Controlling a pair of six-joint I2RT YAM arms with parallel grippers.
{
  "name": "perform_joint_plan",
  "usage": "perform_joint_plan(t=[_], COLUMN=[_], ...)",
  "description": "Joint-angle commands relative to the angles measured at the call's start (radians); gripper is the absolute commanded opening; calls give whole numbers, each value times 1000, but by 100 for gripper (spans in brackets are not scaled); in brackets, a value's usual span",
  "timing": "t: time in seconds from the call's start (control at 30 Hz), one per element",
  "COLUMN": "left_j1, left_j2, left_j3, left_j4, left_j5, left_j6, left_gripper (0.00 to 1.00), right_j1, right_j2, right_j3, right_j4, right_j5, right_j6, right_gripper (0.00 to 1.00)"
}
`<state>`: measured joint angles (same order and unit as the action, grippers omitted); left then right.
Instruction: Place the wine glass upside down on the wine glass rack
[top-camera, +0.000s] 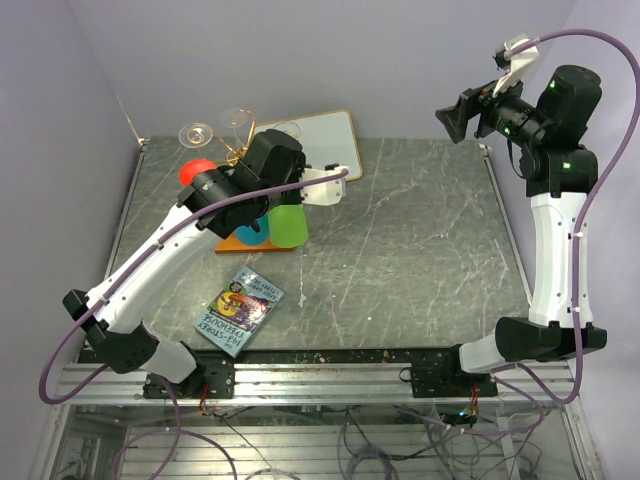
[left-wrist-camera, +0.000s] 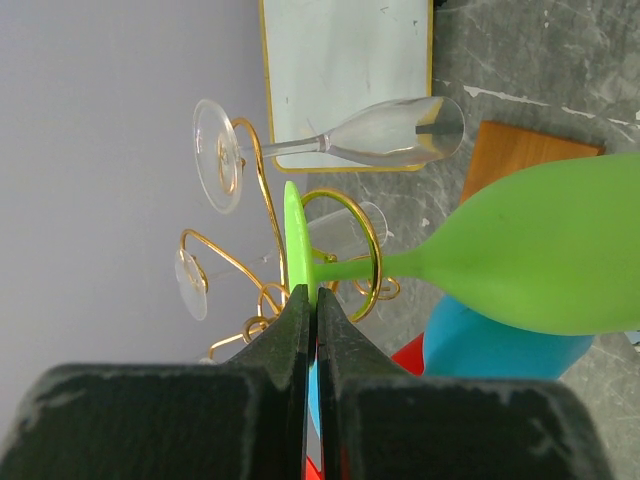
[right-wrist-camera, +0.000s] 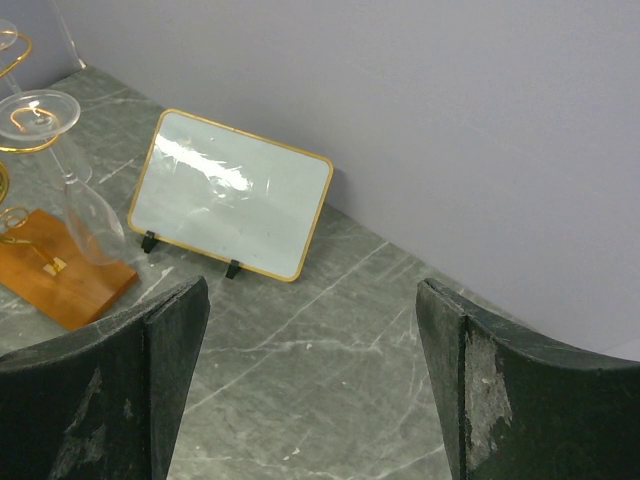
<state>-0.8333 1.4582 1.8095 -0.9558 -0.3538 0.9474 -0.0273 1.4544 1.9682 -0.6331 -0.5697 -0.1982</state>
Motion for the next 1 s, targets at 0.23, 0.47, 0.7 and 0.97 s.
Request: perform_joint_plan(t=[0.23, 0.47, 0.7, 0.97], left_j1=[-19, -23, -23, -23], left_j2=[25, 45, 51, 52], left_j3=[-7, -25, -56, -58], left_j4=[91, 137, 149, 144], left_j5=[-55, -113, -161, -159], left_j6=[-2, -7, -10, -29], left_gripper=[7, 7, 11, 23], right_j1=[-10, -11, -11, -13], right_j2=[-18, -22, -21, -25], right_j3=[-12, -15, -18, -25], right_j4=[26, 26, 27, 28], right_j5=[-9, -7, -10, -7], right_j6=[7, 4, 3, 0], right_gripper=[84, 84, 85, 85])
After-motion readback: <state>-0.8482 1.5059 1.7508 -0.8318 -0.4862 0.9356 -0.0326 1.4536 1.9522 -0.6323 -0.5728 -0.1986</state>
